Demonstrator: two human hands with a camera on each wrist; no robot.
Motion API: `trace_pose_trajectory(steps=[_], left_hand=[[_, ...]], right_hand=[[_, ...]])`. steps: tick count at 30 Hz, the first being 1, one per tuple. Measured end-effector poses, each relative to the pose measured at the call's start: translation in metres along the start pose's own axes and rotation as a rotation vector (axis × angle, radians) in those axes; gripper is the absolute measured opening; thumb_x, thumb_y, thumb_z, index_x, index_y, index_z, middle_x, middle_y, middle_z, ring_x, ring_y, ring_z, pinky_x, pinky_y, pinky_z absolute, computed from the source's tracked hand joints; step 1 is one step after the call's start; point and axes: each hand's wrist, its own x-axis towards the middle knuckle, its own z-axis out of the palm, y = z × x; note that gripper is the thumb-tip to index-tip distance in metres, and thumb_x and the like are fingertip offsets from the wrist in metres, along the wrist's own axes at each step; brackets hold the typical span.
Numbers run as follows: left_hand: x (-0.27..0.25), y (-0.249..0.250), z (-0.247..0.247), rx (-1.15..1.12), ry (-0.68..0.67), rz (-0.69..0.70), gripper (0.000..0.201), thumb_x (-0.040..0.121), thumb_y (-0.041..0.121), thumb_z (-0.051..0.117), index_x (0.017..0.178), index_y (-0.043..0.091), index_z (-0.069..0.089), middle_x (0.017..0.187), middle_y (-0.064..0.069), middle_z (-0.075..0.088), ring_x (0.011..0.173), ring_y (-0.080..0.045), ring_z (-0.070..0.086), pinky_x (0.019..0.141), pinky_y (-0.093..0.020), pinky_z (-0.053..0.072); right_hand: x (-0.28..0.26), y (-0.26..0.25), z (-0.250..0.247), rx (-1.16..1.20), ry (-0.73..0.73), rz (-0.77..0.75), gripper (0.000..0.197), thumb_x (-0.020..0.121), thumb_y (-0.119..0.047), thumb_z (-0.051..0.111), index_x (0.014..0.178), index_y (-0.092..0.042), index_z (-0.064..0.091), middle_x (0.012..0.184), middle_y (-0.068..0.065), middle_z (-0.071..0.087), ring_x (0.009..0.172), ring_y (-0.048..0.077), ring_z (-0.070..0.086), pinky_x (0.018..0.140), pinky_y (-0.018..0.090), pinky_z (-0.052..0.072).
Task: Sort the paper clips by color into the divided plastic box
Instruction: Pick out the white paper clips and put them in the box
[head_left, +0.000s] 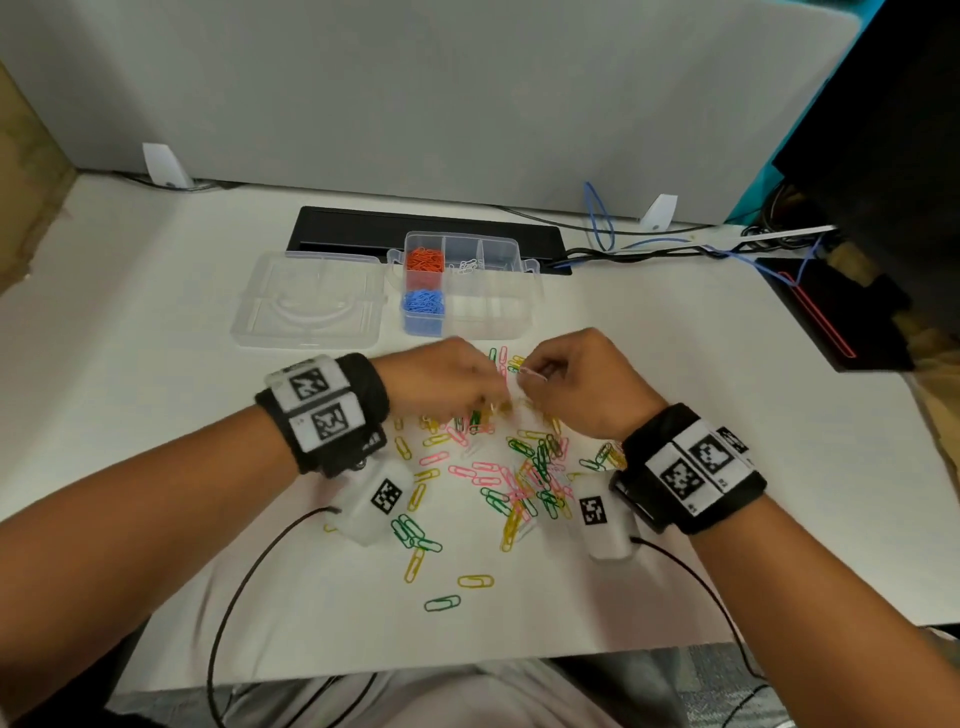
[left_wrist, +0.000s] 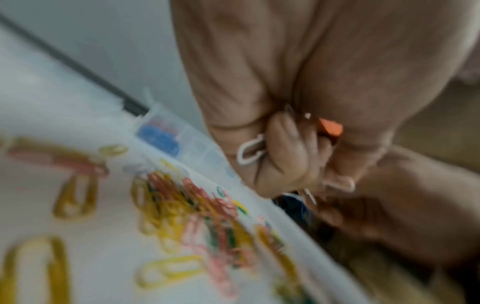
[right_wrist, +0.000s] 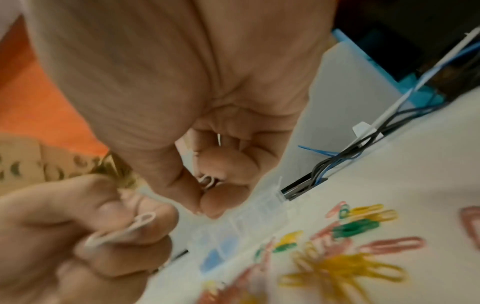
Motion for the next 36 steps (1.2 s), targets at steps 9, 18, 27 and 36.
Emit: trace_pose_trajectory(steps=[9,18,27,36], left_hand=[[-0.007,-0.016,0.018,-1.18,-0.104,-0.172,0.019,0.087,0.018,0.038,0.08,0.013,0.055,0.057,-0.001,0.043,0.038,-0.007,0.039,0.03,-0.011,0.021],[-0.008,-0.021,0.016,-1.089,0.024,-0.29,0.019,0.085,0.013,0.034,0.073,0.009,0.048,0.059,-0.003,0.047,0.033,-0.007,0.031,0.028,-0.014,0.015],[-0.007,-0.016,0.01,0.089,0.192,-0.197,0.046,0.088,0.052,0.064,0.069,0.01,0.067,0.06,-0.001,0.056,0.054,-0.012,0.049,0.054,-0.024,0.045],[0.004,-0.004,0.024,0.774,0.108,-0.144,0.025,0.077,0.035,0.078,0.078,0.014,0.065,0.074,-0.001,0.06,0.077,-0.02,0.06,0.066,-0.028,0.048]], right_hand=[[-0.004,-0.056,0.012,0.224,0.016,-0.114,0.008,0.085,-0.017,0.074,0.078,-0.016,0.076,0.067,-0.004,0.071,0.059,0.007,0.065,0.06,0.024,0.054],[-0.014,-0.003,0.02,-0.309,-0.315,0.115,0.004,0.08,-0.019,0.074,0.076,-0.021,0.075,0.065,-0.015,0.061,0.067,0.008,0.06,0.063,0.024,0.047],[-0.01,0.005,0.005,-0.319,-0.214,0.149,0.01,0.081,-0.018,0.07,0.075,-0.026,0.07,0.075,-0.014,0.064,0.076,0.012,0.063,0.067,0.025,0.047],[-0.006,-0.017,0.025,-0.481,-0.4,0.051,0.009,0.08,-0.017,0.069,0.072,-0.021,0.071,0.08,-0.003,0.071,0.08,0.019,0.066,0.069,0.031,0.055]])
